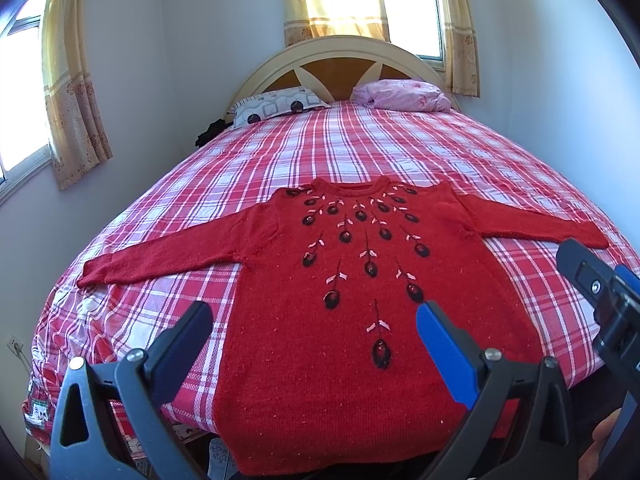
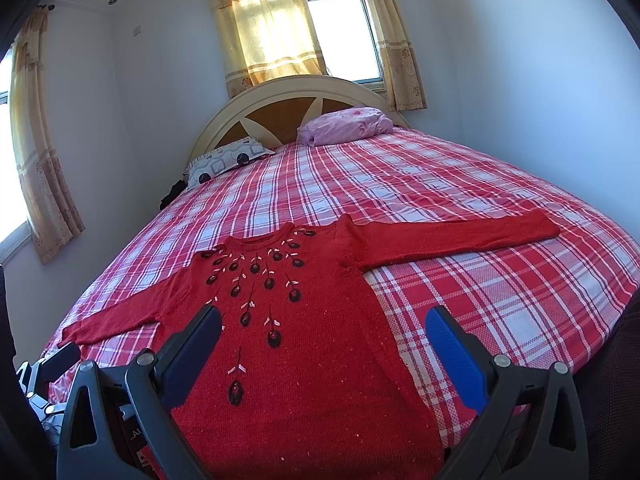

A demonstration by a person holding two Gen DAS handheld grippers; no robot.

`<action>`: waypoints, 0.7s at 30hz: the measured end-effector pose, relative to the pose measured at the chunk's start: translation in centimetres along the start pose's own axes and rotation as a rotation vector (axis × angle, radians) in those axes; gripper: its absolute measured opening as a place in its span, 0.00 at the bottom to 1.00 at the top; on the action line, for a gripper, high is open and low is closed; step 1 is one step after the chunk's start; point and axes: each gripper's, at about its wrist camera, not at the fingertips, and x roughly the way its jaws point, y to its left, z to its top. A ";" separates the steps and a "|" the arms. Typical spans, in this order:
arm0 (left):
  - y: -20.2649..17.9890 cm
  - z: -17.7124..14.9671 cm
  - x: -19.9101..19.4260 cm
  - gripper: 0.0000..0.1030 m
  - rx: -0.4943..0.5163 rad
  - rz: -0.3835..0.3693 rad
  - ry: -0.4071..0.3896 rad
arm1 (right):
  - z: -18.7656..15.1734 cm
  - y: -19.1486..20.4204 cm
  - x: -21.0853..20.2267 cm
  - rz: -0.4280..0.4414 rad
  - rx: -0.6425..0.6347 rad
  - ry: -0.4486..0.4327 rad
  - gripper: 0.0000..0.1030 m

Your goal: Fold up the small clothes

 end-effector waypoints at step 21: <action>-0.4 -0.1 0.2 1.00 0.002 -0.001 0.009 | -0.3 0.1 0.2 0.000 0.000 0.009 0.99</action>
